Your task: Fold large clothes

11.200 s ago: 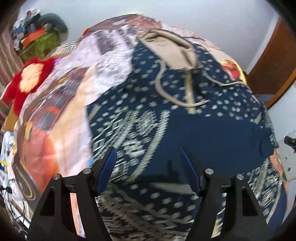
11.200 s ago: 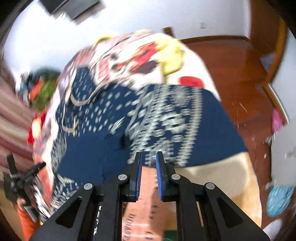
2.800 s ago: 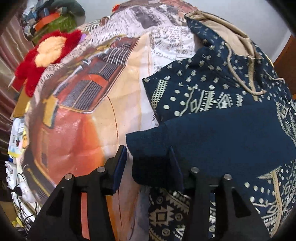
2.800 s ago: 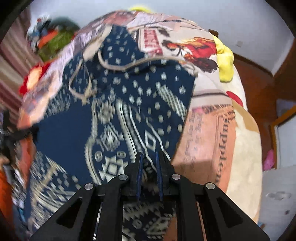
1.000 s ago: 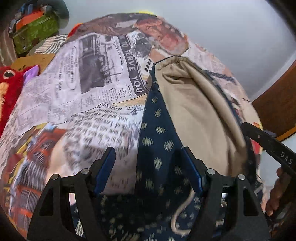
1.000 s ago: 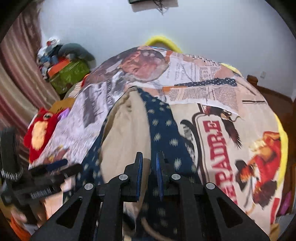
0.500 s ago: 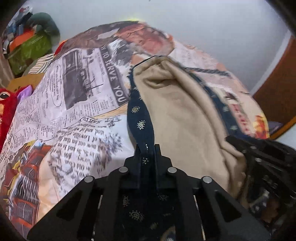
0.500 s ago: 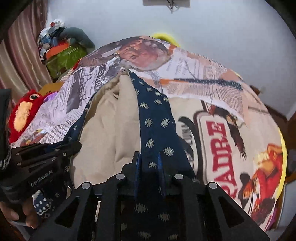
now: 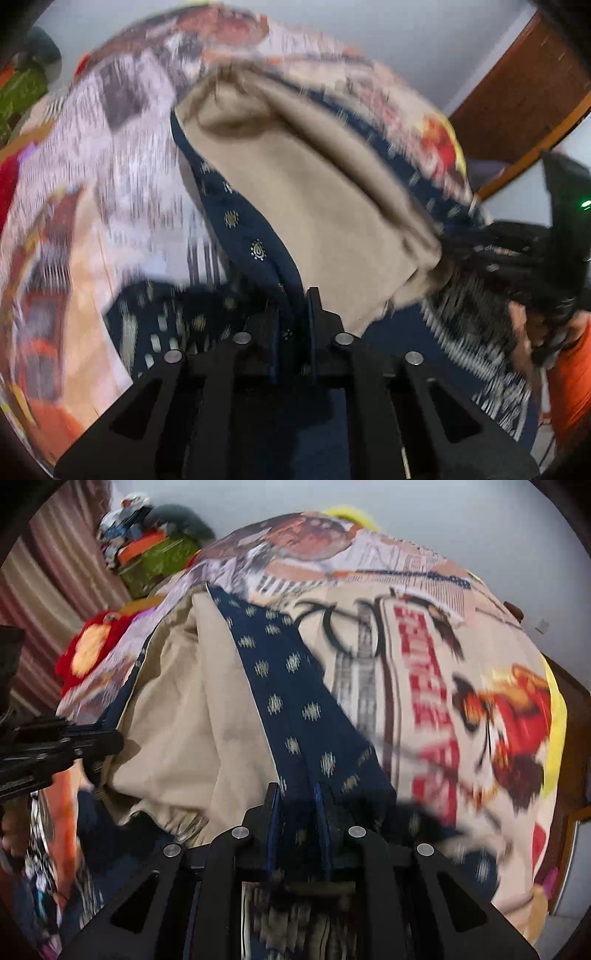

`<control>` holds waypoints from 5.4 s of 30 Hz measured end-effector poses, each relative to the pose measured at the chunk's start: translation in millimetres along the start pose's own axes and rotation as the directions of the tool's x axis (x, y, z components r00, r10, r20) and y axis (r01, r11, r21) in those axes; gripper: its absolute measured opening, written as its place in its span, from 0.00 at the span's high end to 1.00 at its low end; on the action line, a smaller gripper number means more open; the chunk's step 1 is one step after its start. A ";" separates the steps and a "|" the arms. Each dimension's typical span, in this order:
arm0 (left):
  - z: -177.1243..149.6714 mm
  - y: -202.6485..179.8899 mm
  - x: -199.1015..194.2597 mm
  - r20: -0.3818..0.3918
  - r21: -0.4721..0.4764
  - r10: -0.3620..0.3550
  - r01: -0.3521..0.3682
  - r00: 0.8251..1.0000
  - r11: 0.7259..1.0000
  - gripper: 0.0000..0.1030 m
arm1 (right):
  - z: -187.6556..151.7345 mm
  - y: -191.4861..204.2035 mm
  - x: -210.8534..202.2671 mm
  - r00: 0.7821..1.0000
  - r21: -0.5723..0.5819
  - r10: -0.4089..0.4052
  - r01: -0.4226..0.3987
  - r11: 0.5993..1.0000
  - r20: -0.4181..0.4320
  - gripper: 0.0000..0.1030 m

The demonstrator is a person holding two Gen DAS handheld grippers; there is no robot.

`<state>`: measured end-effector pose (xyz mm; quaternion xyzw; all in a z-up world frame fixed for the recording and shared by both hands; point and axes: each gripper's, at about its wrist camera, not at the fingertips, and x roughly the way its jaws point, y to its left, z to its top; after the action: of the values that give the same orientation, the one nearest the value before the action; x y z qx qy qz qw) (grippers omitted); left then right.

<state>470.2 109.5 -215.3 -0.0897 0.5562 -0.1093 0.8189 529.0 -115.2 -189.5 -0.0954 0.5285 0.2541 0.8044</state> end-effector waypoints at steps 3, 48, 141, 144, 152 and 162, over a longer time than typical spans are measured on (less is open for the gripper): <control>-22.3 7.8 11.1 -0.049 -0.026 0.026 -0.027 0.998 0.999 0.76 | -30.7 5.7 -0.6 0.999 -0.011 0.007 -0.008 1.000 -0.052 0.85; 16.6 -62.2 -109.0 0.351 0.140 -0.035 -0.016 0.936 0.990 0.92 | -28.8 3.2 -79.6 0.986 0.112 0.059 -0.077 0.991 0.159 0.85; -148.0 -21.4 -42.8 0.186 -0.244 -0.155 0.198 0.970 0.949 0.92 | -203.8 47.8 -97.1 0.991 0.142 0.105 -0.092 0.986 -0.086 0.85; -149.7 -18.8 -60.7 0.228 -0.239 -0.120 0.174 0.966 0.955 0.92 | -211.9 47.8 -112.5 0.995 0.143 0.083 -0.073 0.987 -0.063 0.85; -165.0 -26.7 -37.2 0.109 -0.197 -0.001 0.023 0.994 0.980 0.91 | -234.2 49.9 -134.6 0.999 0.129 0.009 -0.005 0.992 -0.034 0.84; -201.1 -33.7 -105.1 0.214 -0.047 0.127 -0.119 0.969 0.992 0.51 | -267.3 38.6 -175.1 0.999 0.194 -0.040 0.035 0.980 0.018 0.83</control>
<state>242.9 101.4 -186.0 -0.0801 0.4699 -0.0386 0.8782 240.3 -249.0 -140.8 -0.0239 0.5400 0.1873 0.8202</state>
